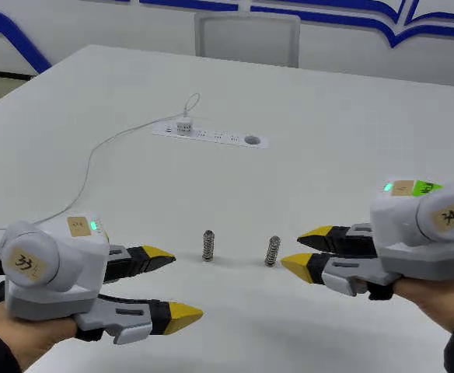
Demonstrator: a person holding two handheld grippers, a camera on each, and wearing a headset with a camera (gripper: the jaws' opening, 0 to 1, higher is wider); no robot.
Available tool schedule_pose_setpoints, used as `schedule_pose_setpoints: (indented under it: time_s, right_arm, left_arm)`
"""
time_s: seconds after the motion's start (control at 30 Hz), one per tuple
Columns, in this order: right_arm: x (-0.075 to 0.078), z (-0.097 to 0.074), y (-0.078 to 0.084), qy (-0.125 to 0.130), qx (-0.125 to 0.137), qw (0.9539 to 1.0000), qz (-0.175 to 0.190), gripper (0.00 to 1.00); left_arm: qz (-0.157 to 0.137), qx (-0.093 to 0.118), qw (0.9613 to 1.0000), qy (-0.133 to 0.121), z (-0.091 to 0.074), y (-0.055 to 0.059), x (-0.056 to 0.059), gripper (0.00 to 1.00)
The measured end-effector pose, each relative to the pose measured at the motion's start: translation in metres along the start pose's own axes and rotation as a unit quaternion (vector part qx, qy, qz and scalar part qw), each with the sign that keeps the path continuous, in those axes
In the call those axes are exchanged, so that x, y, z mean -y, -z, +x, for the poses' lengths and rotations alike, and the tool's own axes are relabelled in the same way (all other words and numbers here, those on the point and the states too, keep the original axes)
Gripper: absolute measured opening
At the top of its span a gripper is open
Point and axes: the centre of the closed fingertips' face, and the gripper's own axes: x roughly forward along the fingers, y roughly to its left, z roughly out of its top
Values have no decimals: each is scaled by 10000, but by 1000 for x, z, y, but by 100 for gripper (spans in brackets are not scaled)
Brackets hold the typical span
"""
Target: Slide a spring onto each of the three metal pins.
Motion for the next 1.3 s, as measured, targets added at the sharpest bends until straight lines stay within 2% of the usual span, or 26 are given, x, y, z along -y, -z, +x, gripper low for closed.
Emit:
schedule_pose_setpoints:
  time_s: [0.2, 0.4, 0.5, 0.83, 1.3]
  right_arm:
    - [10, -19, 12, 132, 122, 9998, 120, 27]
    - [26, -36, 27, 394, 227, 9983, 363, 29]
    - [30, -42, 34, 454, 213, 9982, 328, 31]
    - [35, -47, 62, 490, 119, 9978, 439, 42]
    - [39, -56, 77, 549, 174, 9971, 493, 59]
  left_arm:
    - [5, -16, 10000, 11, 1, 1, 1, 53]
    - [18, -38, 10000, 33, 1, 1, 3, 53]
    - [10, -38, 10000, 24, 1, 1, 3, 53]
    - [-2, -67, 10000, 16, 2, 4, 3, 53]
    - [-42, -104, 9999, 27, 3, 7, 3, 54]
